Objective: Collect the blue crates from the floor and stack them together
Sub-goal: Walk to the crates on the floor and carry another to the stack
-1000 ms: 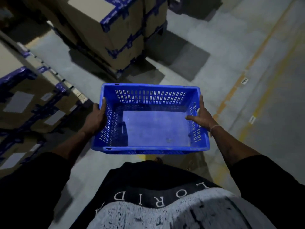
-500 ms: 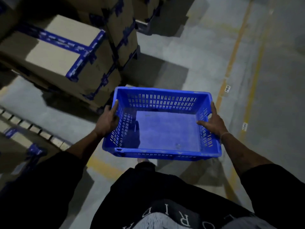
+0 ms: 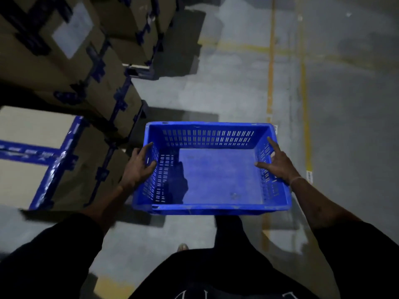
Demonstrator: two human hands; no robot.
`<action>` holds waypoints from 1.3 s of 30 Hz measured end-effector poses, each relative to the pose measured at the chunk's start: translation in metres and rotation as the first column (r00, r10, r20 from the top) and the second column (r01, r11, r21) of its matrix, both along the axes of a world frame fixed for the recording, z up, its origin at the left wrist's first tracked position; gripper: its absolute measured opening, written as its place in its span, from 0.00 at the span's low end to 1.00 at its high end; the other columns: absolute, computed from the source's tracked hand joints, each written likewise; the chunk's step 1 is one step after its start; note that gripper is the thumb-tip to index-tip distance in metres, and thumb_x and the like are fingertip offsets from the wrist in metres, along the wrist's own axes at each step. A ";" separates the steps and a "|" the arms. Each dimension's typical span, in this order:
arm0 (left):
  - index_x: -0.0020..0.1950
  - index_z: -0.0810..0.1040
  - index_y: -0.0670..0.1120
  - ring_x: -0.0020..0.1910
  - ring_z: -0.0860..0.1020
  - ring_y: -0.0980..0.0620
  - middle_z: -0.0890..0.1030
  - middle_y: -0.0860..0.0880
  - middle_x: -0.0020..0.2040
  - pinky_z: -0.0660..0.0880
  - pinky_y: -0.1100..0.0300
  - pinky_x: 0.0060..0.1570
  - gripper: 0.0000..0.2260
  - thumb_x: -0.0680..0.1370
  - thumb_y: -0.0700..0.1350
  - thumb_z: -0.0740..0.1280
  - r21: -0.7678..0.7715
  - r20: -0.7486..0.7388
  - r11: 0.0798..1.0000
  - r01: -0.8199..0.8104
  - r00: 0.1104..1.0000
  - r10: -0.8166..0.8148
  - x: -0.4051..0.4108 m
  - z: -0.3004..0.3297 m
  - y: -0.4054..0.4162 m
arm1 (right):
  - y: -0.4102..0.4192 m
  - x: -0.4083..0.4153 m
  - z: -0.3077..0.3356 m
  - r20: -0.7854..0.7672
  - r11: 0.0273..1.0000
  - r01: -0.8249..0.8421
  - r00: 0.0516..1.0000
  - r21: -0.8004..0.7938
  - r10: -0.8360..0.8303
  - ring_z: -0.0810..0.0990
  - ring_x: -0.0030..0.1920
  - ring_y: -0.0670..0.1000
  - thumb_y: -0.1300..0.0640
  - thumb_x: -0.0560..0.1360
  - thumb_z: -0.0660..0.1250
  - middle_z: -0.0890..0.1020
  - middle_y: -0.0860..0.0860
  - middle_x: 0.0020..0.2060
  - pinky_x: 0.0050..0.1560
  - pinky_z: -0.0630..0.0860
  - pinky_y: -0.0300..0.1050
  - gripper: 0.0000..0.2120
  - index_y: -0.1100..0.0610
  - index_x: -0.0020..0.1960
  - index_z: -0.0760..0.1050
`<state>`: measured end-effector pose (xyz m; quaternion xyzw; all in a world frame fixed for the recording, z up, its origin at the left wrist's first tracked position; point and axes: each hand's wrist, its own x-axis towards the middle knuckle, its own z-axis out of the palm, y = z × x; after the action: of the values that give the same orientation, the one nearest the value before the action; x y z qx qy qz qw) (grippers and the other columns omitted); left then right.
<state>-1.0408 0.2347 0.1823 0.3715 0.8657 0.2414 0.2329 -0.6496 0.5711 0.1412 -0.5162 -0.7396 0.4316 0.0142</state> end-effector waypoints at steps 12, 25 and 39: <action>0.81 0.61 0.58 0.57 0.79 0.38 0.70 0.44 0.64 0.77 0.42 0.59 0.38 0.72 0.68 0.62 0.039 0.024 0.998 0.057 0.998 -0.057 -0.068 0.003 0.286 | 0.269 -0.050 0.026 -0.044 1.000 0.024 0.999 0.005 -0.024 0.75 0.68 0.62 0.39 0.62 0.82 0.68 0.56 0.75 0.64 0.75 0.62 0.53 0.34 0.78 0.53; 0.75 0.60 0.67 0.44 0.78 0.52 0.69 0.50 0.58 0.76 0.54 0.51 0.29 0.75 0.63 0.64 0.121 0.023 0.988 0.096 0.995 -0.100 -0.171 -0.009 0.554 | 0.513 -0.136 0.010 -0.068 0.993 0.110 0.992 0.045 -0.107 0.72 0.70 0.61 0.43 0.63 0.83 0.67 0.55 0.76 0.66 0.74 0.62 0.54 0.38 0.79 0.55; 0.78 0.58 0.65 0.52 0.82 0.44 0.69 0.46 0.66 0.83 0.41 0.49 0.31 0.77 0.60 0.66 0.070 0.076 0.977 0.200 0.976 -0.205 -0.343 0.006 0.858 | 0.761 -0.281 0.018 -0.051 0.966 0.252 0.967 0.052 -0.250 0.75 0.64 0.58 0.51 0.66 0.83 0.72 0.59 0.72 0.55 0.71 0.46 0.50 0.42 0.79 0.59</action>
<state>-1.3839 1.0929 0.1882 0.4543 0.8052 0.2582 0.2804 -0.9310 1.3323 0.1595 -0.5954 -0.6801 0.4158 0.0999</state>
